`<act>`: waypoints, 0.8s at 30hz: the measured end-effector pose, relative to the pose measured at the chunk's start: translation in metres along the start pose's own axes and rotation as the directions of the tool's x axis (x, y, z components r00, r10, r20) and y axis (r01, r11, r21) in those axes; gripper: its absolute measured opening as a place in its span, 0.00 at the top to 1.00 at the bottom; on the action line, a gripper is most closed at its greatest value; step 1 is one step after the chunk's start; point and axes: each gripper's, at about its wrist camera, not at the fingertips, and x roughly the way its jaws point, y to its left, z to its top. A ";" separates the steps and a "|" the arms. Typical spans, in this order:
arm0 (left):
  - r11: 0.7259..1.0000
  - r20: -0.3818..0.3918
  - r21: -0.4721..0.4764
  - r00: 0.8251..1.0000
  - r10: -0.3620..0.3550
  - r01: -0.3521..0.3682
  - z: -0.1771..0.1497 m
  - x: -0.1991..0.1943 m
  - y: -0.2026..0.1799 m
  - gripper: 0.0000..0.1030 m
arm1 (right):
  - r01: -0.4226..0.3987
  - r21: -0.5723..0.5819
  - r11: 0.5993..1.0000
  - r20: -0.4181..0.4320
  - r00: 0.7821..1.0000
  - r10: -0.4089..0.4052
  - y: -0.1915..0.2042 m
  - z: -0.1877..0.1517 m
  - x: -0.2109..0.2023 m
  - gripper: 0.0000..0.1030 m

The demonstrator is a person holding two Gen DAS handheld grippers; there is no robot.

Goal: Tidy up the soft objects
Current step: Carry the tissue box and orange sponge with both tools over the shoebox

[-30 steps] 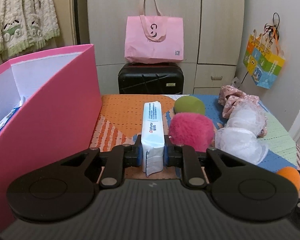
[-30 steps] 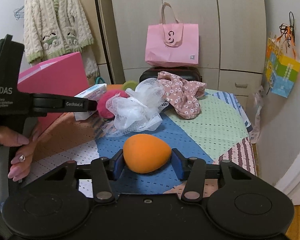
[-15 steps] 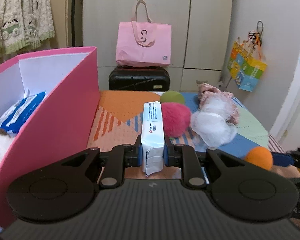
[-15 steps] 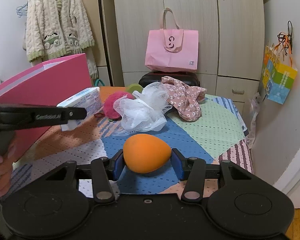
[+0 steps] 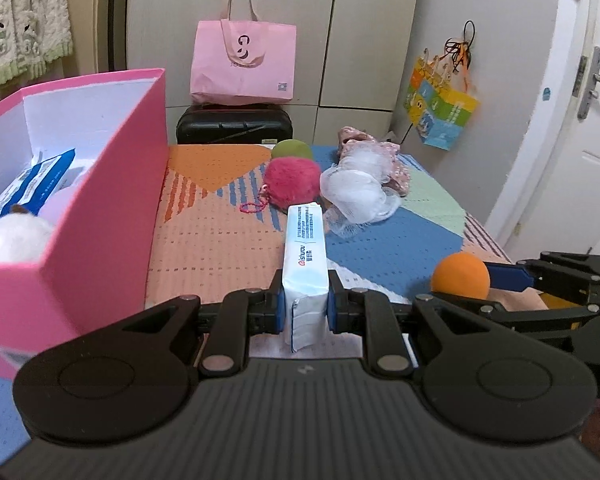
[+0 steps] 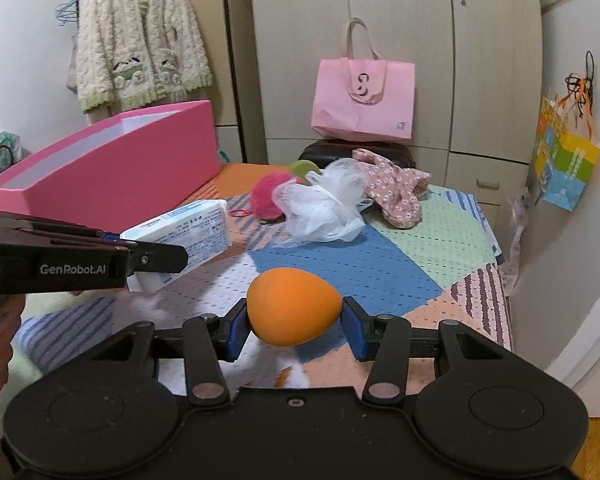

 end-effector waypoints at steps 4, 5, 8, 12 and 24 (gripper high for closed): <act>0.999 -0.017 -0.001 0.999 -0.032 0.032 -0.006 -0.018 0.005 0.83 | -0.012 -0.024 1.000 -0.016 1.000 0.012 0.009 -0.001 -0.012 0.48; 0.999 -0.023 -0.003 0.999 -0.039 0.039 -0.007 -0.023 0.007 0.83 | -0.020 -0.028 0.999 -0.025 1.000 0.020 0.011 -0.001 -0.014 0.48; 0.998 -0.061 -0.021 0.996 -0.068 0.067 -0.013 -0.036 0.016 0.83 | -0.062 -0.073 0.995 -0.056 0.997 0.058 0.020 0.004 -0.022 0.48; 0.996 -0.085 -0.006 0.993 -0.087 0.087 -0.018 -0.054 0.027 0.83 | -0.106 -0.126 0.986 -0.086 0.992 0.095 0.036 0.012 -0.031 0.48; 0.988 -0.183 0.029 0.973 -0.142 0.150 -0.015 -0.103 0.047 0.83 | -0.277 -0.087 0.957 -0.255 0.935 0.247 0.076 0.016 -0.042 0.48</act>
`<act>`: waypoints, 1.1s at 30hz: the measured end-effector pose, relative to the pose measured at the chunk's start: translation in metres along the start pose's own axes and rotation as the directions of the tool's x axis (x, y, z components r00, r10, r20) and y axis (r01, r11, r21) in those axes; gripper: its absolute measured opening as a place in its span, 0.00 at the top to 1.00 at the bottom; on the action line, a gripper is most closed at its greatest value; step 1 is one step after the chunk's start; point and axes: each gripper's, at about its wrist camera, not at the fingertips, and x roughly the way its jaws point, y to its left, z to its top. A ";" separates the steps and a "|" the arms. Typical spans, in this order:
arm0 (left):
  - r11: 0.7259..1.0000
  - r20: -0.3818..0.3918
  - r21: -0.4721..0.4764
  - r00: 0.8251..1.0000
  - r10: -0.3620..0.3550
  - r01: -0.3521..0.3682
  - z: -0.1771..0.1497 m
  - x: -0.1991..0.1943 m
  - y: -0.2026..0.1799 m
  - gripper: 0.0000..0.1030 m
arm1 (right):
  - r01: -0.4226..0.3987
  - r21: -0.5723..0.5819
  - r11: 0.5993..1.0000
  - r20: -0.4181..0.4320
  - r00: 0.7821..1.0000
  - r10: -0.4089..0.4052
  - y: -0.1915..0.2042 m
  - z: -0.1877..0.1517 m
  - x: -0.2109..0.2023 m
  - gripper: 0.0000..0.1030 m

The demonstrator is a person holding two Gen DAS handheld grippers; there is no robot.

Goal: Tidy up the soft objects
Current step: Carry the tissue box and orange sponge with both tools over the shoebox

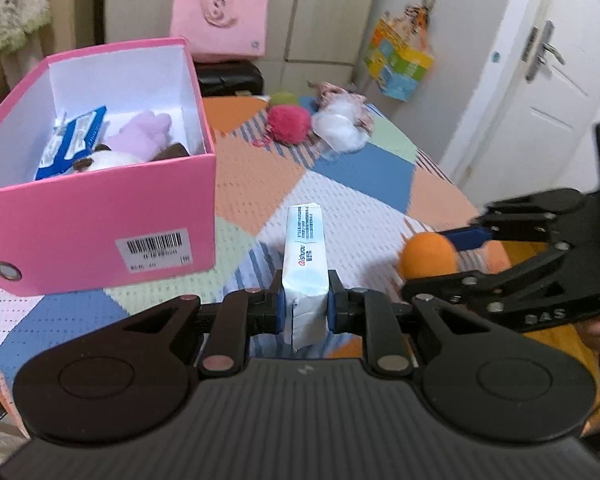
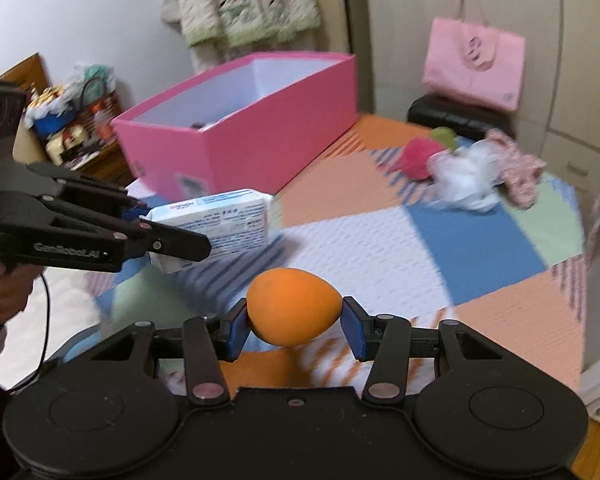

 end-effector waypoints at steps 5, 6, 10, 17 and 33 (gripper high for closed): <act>1.000 -0.035 0.003 0.999 0.001 -0.001 0.006 -0.025 0.006 0.83 | -0.063 -0.043 0.997 -0.005 0.998 0.063 0.025 0.015 -0.009 0.48; 1.000 -0.039 0.000 0.999 0.000 0.000 0.007 -0.031 0.009 0.83 | -0.073 -0.059 0.996 -0.001 0.997 0.073 0.030 0.020 -0.011 0.48; 1.000 -0.038 -0.017 0.999 -0.002 0.001 0.009 -0.053 0.019 0.83 | -0.090 -0.120 0.989 0.024 0.995 0.094 0.048 0.035 -0.018 0.48; 0.999 0.074 -0.025 0.997 0.028 -0.026 0.023 -0.089 0.038 0.83 | -0.037 -0.213 0.976 0.130 0.989 0.066 0.072 0.066 -0.022 0.48; 0.985 0.203 -0.115 0.968 0.148 -0.126 0.071 -0.060 0.110 0.83 | -0.009 -0.327 0.945 0.203 0.976 0.080 0.074 0.159 0.061 0.48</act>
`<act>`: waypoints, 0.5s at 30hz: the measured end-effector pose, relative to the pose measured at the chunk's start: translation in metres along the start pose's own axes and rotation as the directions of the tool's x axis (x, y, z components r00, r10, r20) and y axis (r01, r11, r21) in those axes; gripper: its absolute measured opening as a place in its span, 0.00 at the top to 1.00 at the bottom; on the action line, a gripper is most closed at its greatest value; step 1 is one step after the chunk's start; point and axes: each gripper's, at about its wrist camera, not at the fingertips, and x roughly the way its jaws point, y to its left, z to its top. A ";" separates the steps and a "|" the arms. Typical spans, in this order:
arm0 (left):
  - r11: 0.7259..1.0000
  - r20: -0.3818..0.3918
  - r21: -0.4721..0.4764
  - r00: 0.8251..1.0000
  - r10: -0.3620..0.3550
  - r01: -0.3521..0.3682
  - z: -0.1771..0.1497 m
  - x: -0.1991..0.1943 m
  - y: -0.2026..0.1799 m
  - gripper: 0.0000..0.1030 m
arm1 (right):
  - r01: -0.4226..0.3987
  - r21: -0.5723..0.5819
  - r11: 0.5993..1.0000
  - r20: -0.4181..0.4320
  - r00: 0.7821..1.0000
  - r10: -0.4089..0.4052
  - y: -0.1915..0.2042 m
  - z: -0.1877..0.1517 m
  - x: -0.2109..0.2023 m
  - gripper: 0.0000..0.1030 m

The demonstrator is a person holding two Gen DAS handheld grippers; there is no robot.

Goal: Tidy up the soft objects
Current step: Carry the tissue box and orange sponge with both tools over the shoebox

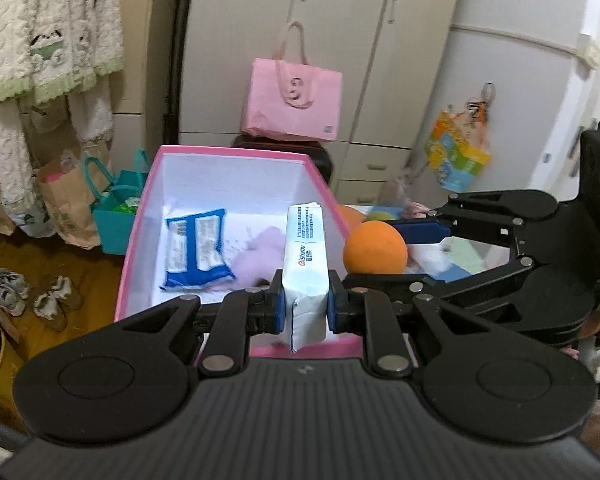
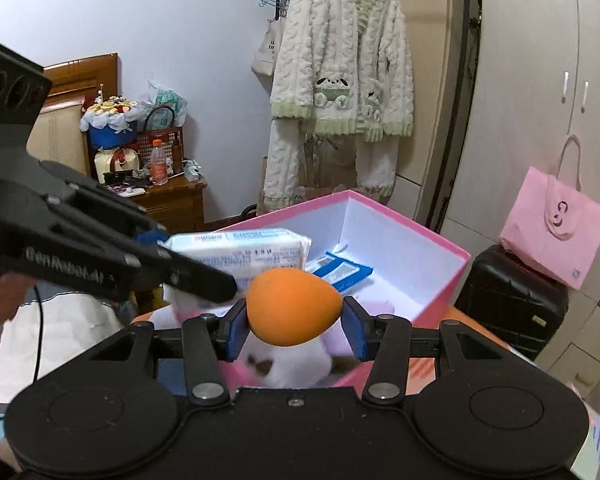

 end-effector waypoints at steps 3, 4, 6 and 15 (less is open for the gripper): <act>0.999 -0.019 -0.007 0.999 0.042 -0.043 0.004 0.022 0.010 0.83 | 0.013 -0.002 1.000 -0.037 0.999 -0.013 -0.014 0.007 0.027 0.48; 0.999 -0.030 -0.013 0.998 0.046 -0.046 0.006 0.029 0.014 0.83 | 0.013 0.004 1.000 -0.046 0.999 -0.013 -0.019 0.009 0.034 0.48; 0.998 -0.057 -0.027 0.997 0.049 -0.050 0.010 0.042 0.022 0.83 | 0.006 0.019 1.000 -0.068 0.998 -0.005 -0.031 0.012 0.049 0.48; 0.989 -0.126 -0.048 0.983 0.132 -0.139 0.012 0.078 0.049 0.83 | -0.009 -0.006 1.000 -0.171 0.985 0.008 -0.048 0.021 0.101 0.48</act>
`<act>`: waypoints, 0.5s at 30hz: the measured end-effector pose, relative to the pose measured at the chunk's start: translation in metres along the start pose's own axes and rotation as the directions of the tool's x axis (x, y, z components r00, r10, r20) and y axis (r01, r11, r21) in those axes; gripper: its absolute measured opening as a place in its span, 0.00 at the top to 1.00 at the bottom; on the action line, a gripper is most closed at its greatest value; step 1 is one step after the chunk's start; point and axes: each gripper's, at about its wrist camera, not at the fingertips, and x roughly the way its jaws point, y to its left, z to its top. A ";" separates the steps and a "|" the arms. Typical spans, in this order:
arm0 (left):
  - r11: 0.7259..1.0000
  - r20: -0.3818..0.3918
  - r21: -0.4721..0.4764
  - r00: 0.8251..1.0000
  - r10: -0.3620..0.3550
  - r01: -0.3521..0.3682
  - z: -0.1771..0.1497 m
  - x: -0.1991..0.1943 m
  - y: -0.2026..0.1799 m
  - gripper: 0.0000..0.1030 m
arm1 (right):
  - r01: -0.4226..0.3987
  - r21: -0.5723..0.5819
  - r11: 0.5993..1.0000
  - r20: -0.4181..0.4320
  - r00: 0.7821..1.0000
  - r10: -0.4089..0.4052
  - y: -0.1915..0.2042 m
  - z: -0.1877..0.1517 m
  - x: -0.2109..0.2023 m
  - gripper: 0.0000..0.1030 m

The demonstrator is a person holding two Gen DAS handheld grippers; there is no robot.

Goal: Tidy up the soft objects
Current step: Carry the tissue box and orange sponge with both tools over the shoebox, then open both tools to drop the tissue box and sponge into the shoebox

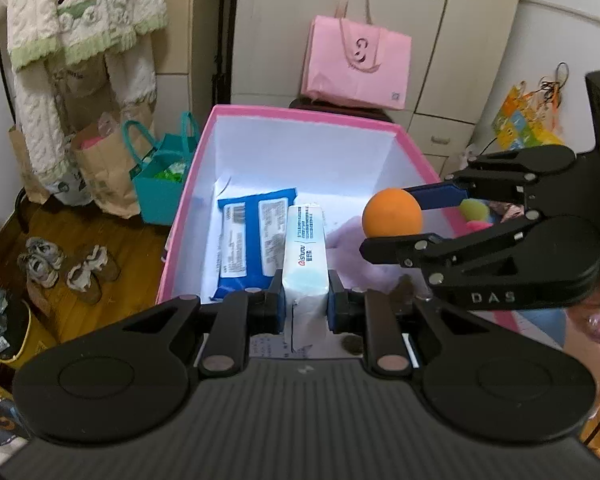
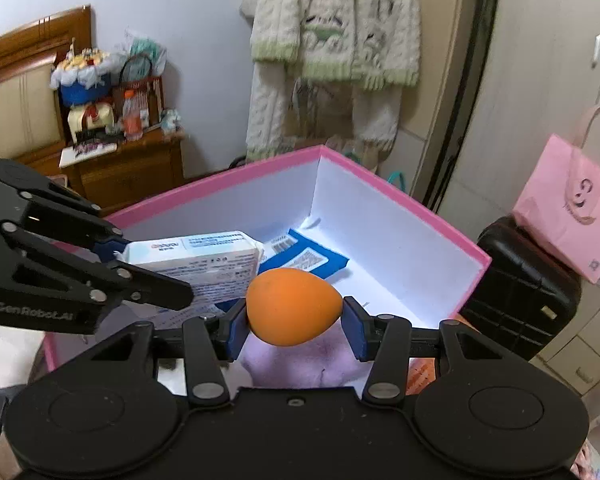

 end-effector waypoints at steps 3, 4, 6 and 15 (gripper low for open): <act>1.000 -0.017 -0.002 1.000 0.007 -0.007 0.000 0.006 0.002 0.83 | 0.000 -0.003 1.000 -0.029 1.000 0.000 -0.005 0.006 0.016 0.48; 1.000 -0.022 0.002 1.000 0.007 -0.007 -0.001 0.008 0.002 0.83 | -0.003 -0.004 1.000 -0.037 0.999 0.002 -0.006 0.008 0.021 0.48; 1.000 -0.028 0.005 1.000 0.009 -0.009 -0.001 0.010 0.001 0.83 | -0.007 -0.011 1.000 -0.048 0.999 0.007 -0.008 0.011 0.028 0.47; 1.000 -0.094 -0.007 0.996 0.001 -0.002 0.004 0.028 0.001 0.81 | -0.029 -0.002 1.000 -0.112 0.993 0.029 -0.018 0.018 0.052 0.43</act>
